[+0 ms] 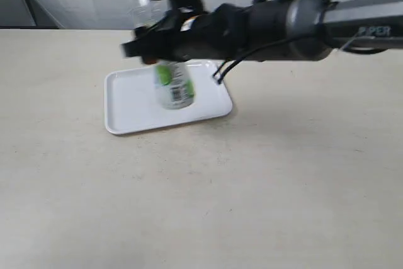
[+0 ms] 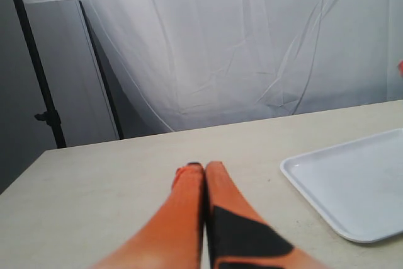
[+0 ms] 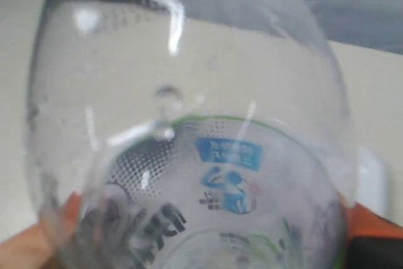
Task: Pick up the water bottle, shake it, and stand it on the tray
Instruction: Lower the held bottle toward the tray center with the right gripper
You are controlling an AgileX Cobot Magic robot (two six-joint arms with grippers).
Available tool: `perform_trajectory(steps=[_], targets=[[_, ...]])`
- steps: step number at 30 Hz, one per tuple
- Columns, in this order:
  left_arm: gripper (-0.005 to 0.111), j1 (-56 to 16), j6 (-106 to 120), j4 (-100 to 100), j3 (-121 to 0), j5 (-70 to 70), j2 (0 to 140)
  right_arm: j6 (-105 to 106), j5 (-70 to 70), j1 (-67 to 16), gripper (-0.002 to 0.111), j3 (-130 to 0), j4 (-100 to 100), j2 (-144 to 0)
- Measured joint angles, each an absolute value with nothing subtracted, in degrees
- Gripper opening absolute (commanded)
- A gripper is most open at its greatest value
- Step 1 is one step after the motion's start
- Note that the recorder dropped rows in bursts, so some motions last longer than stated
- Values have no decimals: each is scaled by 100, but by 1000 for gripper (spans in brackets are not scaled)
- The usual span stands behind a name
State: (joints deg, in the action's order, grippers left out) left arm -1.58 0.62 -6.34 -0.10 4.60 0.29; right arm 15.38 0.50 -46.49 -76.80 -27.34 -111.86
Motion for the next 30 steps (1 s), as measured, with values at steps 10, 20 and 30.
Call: perform_trajectory(steps=[10,20,30], targets=[[0,-158,62,-634,-10,460,29,1983,501,-4848,-1,-7813,-2417,-10761],[0,-158,62,-634,-10,460,29,2059,155,-4835,-1,-7739,-2349,-11401],[0,-158,62,-634,-10,460,29,1304,2027,-4825,-1,-7810,-2349,-12136]])
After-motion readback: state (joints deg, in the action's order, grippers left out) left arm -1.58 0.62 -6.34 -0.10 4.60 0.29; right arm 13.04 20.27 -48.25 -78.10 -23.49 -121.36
